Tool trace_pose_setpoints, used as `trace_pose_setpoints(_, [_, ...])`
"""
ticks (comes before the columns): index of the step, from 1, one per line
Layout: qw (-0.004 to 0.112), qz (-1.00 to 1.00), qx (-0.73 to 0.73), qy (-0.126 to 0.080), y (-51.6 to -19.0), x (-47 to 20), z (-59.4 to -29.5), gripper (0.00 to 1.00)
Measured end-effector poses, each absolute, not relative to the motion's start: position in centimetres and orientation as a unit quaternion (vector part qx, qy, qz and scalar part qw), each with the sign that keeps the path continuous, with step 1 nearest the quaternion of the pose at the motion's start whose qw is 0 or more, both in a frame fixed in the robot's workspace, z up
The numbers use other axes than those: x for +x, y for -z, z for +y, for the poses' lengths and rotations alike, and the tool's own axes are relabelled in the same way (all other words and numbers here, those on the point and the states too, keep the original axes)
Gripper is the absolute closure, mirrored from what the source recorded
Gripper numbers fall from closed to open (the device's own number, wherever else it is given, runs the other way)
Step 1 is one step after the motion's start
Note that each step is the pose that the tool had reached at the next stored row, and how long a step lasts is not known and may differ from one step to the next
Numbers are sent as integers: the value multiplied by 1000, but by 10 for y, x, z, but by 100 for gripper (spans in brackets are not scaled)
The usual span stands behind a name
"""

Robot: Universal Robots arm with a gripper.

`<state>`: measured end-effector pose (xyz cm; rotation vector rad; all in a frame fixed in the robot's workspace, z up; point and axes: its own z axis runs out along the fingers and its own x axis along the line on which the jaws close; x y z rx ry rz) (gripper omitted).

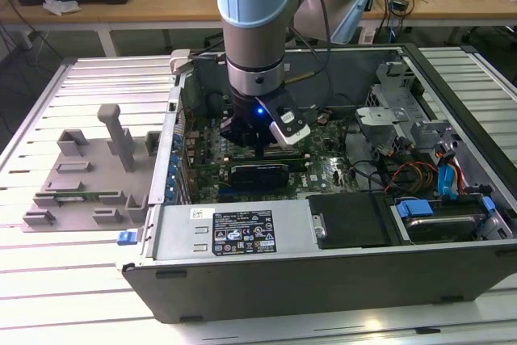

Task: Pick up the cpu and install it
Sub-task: 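Install the second cpu locking lever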

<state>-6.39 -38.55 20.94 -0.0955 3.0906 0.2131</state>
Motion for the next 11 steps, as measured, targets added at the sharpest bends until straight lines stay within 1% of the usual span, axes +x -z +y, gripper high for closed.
trace_pose_setpoints(2, [21,996,-30,-77,-209,-64,-387,89])
trace_pose_setpoints(11, [22,996,-17,-81,-208,-74,-387,89])
